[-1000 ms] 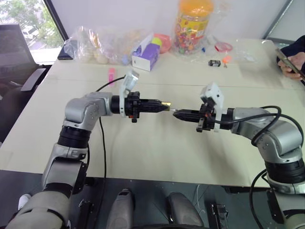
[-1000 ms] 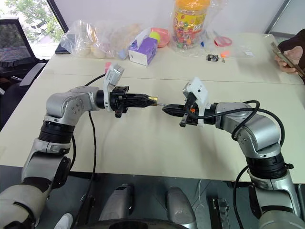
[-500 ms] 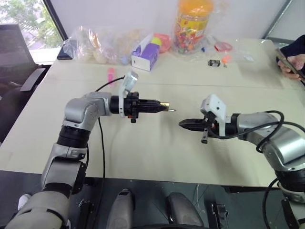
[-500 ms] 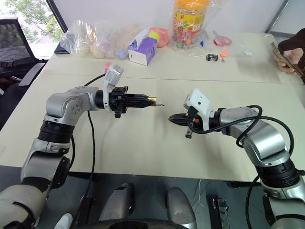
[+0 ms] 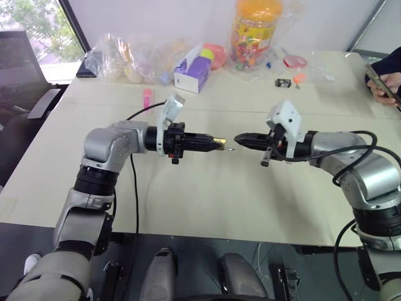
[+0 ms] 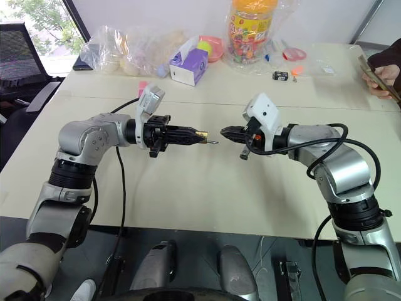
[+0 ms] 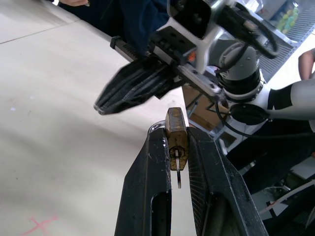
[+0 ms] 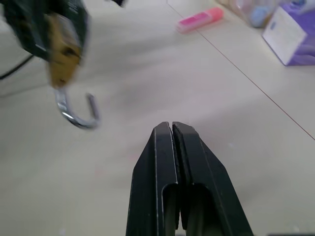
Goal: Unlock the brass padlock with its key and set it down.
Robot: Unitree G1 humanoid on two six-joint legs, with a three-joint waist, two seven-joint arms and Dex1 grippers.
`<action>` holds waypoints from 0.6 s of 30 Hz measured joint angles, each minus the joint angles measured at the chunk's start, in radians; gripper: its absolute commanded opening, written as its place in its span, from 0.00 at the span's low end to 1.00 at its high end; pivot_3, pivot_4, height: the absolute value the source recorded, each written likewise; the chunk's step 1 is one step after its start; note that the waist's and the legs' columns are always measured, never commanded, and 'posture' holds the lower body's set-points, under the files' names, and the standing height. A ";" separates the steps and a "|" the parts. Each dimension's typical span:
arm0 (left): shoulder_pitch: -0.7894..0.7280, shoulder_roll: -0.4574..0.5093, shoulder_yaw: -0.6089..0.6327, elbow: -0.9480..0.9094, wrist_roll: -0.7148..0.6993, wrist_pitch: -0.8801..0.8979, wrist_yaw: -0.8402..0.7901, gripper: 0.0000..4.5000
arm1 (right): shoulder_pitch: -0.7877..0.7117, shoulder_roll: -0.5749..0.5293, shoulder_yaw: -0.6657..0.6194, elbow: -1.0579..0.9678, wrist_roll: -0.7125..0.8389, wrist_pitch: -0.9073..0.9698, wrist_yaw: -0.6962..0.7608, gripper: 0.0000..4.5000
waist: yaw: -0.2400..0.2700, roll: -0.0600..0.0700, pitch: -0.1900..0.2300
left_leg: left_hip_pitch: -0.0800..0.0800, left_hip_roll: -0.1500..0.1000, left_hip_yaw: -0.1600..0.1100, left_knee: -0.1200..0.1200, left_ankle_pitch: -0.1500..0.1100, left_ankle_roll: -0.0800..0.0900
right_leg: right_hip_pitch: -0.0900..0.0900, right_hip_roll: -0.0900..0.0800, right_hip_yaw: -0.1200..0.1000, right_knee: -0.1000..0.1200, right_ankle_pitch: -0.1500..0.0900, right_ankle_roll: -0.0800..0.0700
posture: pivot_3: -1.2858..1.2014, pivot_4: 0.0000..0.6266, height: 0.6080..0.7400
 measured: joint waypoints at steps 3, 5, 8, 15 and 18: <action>-0.001 -0.004 0.000 0.015 0.006 -0.009 0.005 0.00 | 0.007 0.003 0.000 -0.051 0.022 0.030 -0.009 0.01 | 0.001 0.000 0.000 | 0.000 0.000 0.000 0.000 0.000 0.000 | 0.000 0.000 0.000 0.000 0.000 0.000 | 0.52 0.24 1.00; -0.006 -0.005 -0.001 0.030 0.014 -0.020 0.010 0.00 | 0.022 0.004 0.000 -0.073 0.032 0.042 -0.016 0.01 | 0.002 0.000 0.000 | 0.000 0.000 0.000 0.000 0.000 0.000 | 0.000 0.000 0.000 0.000 0.000 0.000 | 0.52 0.24 1.00; -0.006 -0.007 -0.007 0.050 0.022 -0.025 0.006 0.00 | 0.037 0.004 -0.002 -0.086 0.034 0.053 -0.029 0.01 | 0.001 0.000 0.000 | 0.000 0.000 0.000 0.000 0.000 0.000 | 0.000 0.000 0.000 0.000 0.000 0.000 | 0.52 0.24 1.00; -0.012 -0.021 -0.029 0.085 0.038 -0.034 0.002 0.00 | 0.119 -0.039 0.006 -0.104 -0.004 0.019 -0.033 0.01 | 0.004 0.000 0.000 | 0.000 0.000 0.000 0.000 0.000 0.000 | 0.000 0.000 0.000 0.000 0.000 0.000 | 0.52 0.24 1.00; -0.030 -0.054 -0.026 0.125 0.056 -0.074 0.032 0.00 | 0.257 -0.102 0.037 -0.074 -0.082 -0.052 -0.011 0.01 | 0.018 -0.002 0.001 | -0.001 -0.001 0.000 0.001 0.000 0.000 | 0.000 0.000 0.000 -0.001 0.000 0.000 | 0.52 0.24 1.00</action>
